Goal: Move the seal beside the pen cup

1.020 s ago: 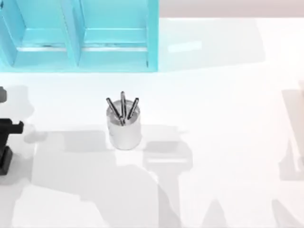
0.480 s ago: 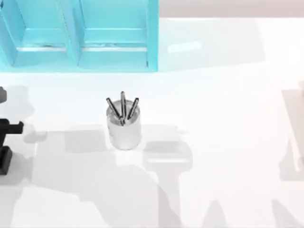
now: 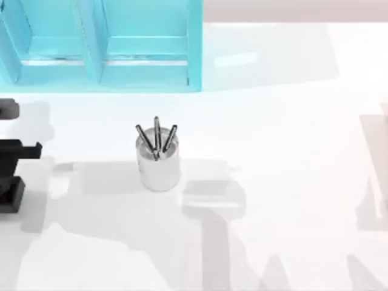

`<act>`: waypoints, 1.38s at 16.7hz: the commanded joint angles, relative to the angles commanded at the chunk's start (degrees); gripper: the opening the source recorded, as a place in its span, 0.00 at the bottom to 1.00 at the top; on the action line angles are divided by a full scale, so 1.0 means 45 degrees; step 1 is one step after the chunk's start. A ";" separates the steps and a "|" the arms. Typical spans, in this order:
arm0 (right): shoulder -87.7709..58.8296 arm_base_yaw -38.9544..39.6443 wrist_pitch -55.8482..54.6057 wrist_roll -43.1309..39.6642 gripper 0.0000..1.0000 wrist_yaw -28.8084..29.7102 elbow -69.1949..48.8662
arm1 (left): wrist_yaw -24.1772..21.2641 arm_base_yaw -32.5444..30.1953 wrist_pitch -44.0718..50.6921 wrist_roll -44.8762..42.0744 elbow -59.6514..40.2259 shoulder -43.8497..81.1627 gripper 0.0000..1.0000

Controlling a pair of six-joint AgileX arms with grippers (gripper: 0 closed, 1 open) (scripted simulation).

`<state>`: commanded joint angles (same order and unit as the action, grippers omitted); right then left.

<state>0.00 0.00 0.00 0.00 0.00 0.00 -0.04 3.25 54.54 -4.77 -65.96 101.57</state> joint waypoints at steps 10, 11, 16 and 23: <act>0.0000 0.0000 0.0000 0.0000 1.00 0.0000 0.0000 | 0.0002 -0.4912 0.6111 0.4935 -0.5471 -0.0649 0.00; 0.0000 0.0000 0.0000 0.0000 1.00 0.0000 0.0000 | 0.0004 -0.4988 0.6188 0.5011 -0.5549 -0.0683 0.00; 0.0000 0.0000 0.0000 0.0000 1.00 0.0000 0.0000 | -0.0010 -0.4950 0.6143 0.5002 -0.5730 -0.0423 0.00; 0.0000 0.0000 0.0000 0.0000 1.00 0.0000 0.0000 | -0.0023 -0.5210 0.5811 0.5197 -0.8692 0.2923 0.00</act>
<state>0.00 0.00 0.00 0.00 0.00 0.00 -0.15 -20.20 80.69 18.61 -105.08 114.72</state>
